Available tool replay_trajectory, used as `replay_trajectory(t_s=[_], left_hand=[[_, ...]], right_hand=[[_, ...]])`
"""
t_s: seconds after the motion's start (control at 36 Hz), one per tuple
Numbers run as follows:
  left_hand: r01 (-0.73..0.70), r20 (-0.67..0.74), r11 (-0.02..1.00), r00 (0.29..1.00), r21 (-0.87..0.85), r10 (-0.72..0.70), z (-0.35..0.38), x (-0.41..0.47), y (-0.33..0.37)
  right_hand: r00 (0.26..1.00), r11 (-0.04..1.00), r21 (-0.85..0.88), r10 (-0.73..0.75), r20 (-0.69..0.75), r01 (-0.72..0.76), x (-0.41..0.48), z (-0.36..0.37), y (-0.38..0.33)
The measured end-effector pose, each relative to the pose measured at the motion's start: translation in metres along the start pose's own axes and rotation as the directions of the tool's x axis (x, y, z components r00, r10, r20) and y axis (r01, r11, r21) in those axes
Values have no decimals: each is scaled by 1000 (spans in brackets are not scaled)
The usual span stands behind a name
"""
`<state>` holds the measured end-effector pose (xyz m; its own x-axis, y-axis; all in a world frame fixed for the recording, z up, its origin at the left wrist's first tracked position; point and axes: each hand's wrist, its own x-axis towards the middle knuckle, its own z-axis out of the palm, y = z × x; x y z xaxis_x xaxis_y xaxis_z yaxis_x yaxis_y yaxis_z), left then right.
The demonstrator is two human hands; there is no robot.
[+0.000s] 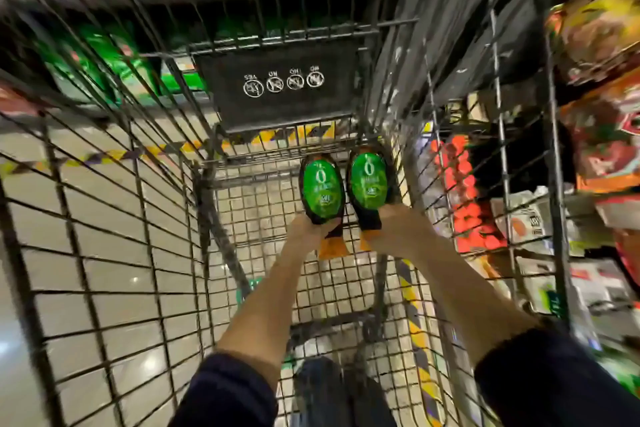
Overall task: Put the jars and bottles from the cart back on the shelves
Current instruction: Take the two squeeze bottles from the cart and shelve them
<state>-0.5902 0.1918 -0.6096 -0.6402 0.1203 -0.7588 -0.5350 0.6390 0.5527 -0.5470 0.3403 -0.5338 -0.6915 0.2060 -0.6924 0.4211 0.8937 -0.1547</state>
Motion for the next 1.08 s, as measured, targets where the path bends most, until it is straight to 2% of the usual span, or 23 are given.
replay_trajectory(t_s=[0.08, 0.17, 0.33, 0.39, 0.5, 0.58, 0.69, 0.81, 1.0, 1.08], left_hand=[[-4, -18, 997, 1000, -75, 3, 6, 4, -1], [28, -18, 991, 999, -129, -30, 8, 10, -3], [85, 48, 954, 996, -288, -74, 2, 8, 0], [116, 97, 933, 991, -341, -88, -4, 3, -1], [195, 189, 875, 974, -444, -121, -17, -11, -5], [199, 194, 855, 974, -478, -118, -26, -17, -11], [205, 179, 845, 975, -494, -131, -34, -21, -15], [186, 171, 851, 979, -491, -115, -38, -22, -19], [192, 153, 845, 979, -500, -132, -43, -24, -20], [194, 175, 840, 977, -507, -120, -47, -27, -18]], right_hand=[[998, 998, 19, 60, 20, -60, 11, 8, 3], [998, 997, 48, 56, 27, -57, 22, 14, 8], [978, 964, 242, 150, -143, -112, 35, 21, 13], [974, 954, 275, 169, -149, -123, 38, 22, 12], [973, 935, 302, 218, -73, -187, 45, 30, 13], [962, 886, 392, 272, -4, -249, 50, 40, 14], [939, 772, 555, 340, 54, -311, 55, 49, 13], [936, 615, 732, 340, 89, -293, 61, 58, 11], [940, 608, 728, 307, 151, -316, 67, 46, 12], [924, 548, 752, 311, 224, -367, 70, 48, 6]])
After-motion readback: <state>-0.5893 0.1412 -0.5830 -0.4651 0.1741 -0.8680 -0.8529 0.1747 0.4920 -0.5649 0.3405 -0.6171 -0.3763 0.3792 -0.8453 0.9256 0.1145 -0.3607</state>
